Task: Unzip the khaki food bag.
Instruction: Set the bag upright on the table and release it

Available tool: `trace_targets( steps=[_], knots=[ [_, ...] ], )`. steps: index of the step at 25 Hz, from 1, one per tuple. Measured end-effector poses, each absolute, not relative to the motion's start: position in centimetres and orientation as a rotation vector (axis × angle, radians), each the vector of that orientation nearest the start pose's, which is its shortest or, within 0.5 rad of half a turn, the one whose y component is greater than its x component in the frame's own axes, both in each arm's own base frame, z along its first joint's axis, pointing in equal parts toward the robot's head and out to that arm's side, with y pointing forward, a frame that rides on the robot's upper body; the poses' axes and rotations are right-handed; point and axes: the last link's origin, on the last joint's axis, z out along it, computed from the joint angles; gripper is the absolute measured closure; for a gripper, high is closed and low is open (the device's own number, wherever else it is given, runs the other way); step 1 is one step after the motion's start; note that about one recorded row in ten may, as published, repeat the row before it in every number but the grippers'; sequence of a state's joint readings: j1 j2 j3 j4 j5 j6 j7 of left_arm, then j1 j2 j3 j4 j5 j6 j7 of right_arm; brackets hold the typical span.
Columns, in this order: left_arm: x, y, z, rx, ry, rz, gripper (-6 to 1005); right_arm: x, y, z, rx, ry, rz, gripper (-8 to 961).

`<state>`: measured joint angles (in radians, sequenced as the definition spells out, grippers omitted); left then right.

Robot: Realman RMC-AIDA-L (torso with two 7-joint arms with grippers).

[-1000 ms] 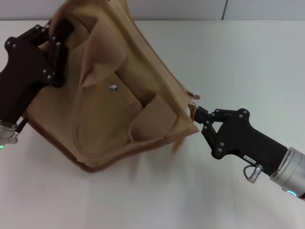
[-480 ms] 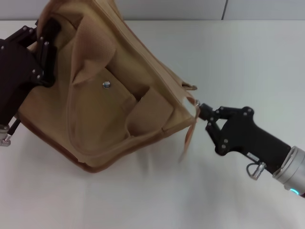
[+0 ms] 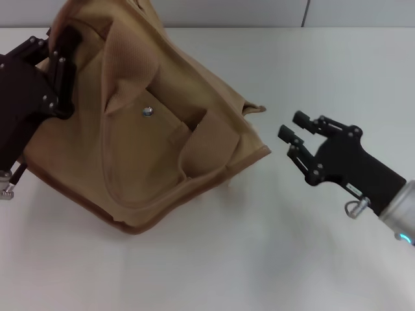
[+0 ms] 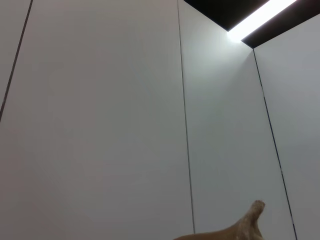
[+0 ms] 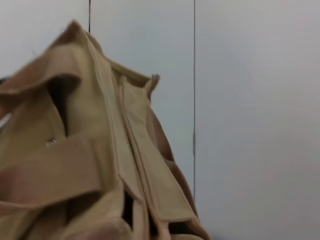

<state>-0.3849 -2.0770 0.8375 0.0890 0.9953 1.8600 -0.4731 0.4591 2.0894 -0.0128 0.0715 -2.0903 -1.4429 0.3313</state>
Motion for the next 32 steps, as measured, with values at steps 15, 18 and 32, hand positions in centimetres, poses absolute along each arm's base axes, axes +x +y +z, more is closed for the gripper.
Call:
trace_targets(
  steps=[15, 18, 32],
  knots=[
    [-27.3, 26.6, 1.5, -1.825, -0.137, -1.327, 891, 24.9, 32.0, -9.3, -2.272, 0.211, 0.809, 527],
    [-27.3, 26.6, 1.5, -1.825, -0.138, -1.327, 890, 24.4, 32.3, -9.5, -2.283, 0.181, 0.801, 529],
    [-27.4, 26.7, 1.7, -1.814, -0.143, -1.318, 886, 24.2, 32.2, -10.3, -2.336, 0.152, 0.765, 867]
  ],
)
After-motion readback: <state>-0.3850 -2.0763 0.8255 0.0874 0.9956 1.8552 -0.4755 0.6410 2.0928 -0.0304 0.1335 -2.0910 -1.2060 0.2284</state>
